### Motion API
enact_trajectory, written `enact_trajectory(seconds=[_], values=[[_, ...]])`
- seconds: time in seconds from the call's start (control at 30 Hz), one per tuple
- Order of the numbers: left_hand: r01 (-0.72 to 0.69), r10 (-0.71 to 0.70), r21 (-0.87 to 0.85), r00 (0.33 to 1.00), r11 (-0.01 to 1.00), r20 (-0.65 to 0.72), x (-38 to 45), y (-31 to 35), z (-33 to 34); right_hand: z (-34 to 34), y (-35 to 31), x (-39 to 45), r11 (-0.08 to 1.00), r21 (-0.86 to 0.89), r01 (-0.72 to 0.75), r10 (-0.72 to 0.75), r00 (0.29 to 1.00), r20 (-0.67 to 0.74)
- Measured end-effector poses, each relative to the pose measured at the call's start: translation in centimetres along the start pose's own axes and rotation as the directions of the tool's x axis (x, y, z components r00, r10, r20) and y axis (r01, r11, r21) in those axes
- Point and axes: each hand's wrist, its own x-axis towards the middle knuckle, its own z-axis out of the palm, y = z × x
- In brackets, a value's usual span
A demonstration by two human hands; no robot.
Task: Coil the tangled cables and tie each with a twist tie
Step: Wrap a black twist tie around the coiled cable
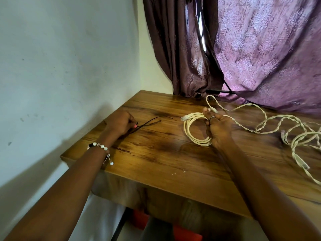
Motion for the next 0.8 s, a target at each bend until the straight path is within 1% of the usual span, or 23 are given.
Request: enact_trajectory(seconds=[0.07,0.13,0.27,0.37,0.43,0.57,0.63,0.67,0.73,0.8], values=[[0.033,-0.033,0.022,0.999,0.999,-0.030,0.3,0.3,0.1,0.0,-0.1,-0.1,1.000,0.005,-0.007,0.007,1.000,-0.015],[0.048,-0.048,0.024,0.999,0.999,-0.022,0.5,0.6,0.2,0.1,-0.2,-0.1,1.000,0.006,-0.011,0.011,1.000,-0.019],[0.075,-0.076,-0.031,0.997,0.997,-0.013,0.9,0.8,0.3,0.1,-0.2,-0.1,1.000,0.010,-0.025,0.025,1.000,-0.013],[0.099,-0.105,-0.060,0.988,0.993,-0.110,1.6,0.8,0.0,0.0,-0.1,0.0,1.000,-0.005,-0.010,0.010,1.000,-0.010],[0.088,-0.106,-0.102,0.977,0.991,-0.187,2.3,1.2,-0.5,0.0,-0.1,0.0,1.000,-0.002,-0.009,0.009,1.000,-0.002],[-0.043,-0.046,-0.274,0.949,0.961,-0.312,3.0,3.6,-1.9,0.0,-0.2,0.0,1.000,-0.014,-0.014,0.014,1.000,0.000],[-0.115,-0.018,-0.383,0.945,0.916,-0.326,2.8,5.5,-2.5,-0.1,-0.2,0.0,1.000,-0.018,-0.010,0.010,1.000,0.001],[-0.143,-0.005,-0.462,0.952,0.875,-0.305,2.5,6.7,-2.8,-0.1,-0.2,0.0,1.000,-0.010,-0.007,0.007,1.000,0.001],[-0.157,0.039,-0.642,0.980,0.750,-0.194,1.8,9.2,-3.2,-0.1,-0.3,0.1,1.000,-0.001,-0.008,0.008,1.000,-0.013],[-0.097,0.104,-0.797,0.994,0.596,-0.043,1.1,11.9,-2.9,-0.2,-0.5,0.0,1.000,-0.001,-0.001,0.001,1.000,-0.030]])
